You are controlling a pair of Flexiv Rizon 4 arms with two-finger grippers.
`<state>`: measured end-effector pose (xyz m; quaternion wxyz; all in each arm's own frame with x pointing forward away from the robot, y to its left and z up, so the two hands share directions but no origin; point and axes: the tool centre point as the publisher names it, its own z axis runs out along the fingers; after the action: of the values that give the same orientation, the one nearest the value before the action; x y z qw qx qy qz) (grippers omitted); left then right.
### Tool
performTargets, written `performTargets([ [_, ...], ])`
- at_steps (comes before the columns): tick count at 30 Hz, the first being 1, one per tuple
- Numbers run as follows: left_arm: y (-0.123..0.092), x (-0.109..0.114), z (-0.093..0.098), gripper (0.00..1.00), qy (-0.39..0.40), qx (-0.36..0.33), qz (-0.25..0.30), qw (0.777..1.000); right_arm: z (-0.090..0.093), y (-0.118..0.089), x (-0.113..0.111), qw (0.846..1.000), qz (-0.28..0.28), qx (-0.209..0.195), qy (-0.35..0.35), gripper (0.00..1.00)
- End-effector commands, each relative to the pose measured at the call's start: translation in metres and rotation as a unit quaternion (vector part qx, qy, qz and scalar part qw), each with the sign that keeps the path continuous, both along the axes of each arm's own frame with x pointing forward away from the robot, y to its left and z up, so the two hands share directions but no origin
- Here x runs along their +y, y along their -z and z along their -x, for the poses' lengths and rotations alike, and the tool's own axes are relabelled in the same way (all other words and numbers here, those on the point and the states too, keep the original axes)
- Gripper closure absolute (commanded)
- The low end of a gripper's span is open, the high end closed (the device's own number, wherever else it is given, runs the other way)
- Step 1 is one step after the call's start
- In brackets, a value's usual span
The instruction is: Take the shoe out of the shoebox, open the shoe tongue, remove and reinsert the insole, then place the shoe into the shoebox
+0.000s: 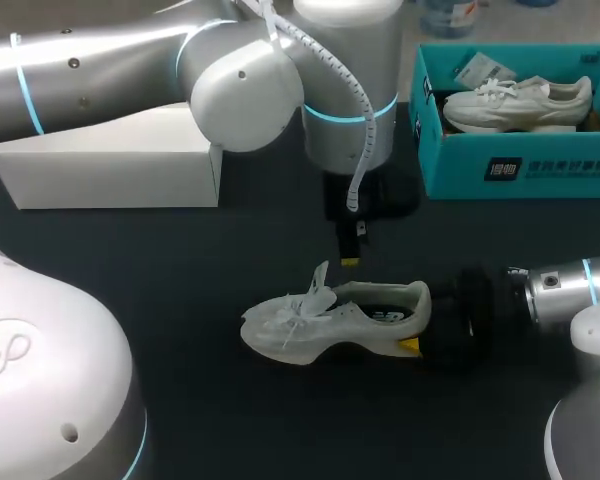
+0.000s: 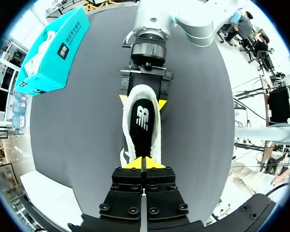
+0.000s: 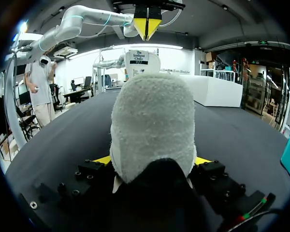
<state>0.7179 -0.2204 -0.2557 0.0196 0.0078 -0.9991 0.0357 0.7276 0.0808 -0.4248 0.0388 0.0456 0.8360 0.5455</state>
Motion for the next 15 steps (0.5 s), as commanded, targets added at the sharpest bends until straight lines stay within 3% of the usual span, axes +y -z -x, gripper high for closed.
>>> performTargets([
  [1, 0.025, -0.017, -0.005, 1.0, 0.006, 0.024, 0.016, 1.0, 0.0, 0.003, 0.003, 1.0, 0.002, 0.001, 0.0, 1.0],
  [15, 0.098, -0.047, -0.003, 1.0, 0.039, 0.024, 0.008, 0.999, 0.0, 0.003, 0.003, 1.0, 0.002, 0.001, 0.0, 1.0],
])
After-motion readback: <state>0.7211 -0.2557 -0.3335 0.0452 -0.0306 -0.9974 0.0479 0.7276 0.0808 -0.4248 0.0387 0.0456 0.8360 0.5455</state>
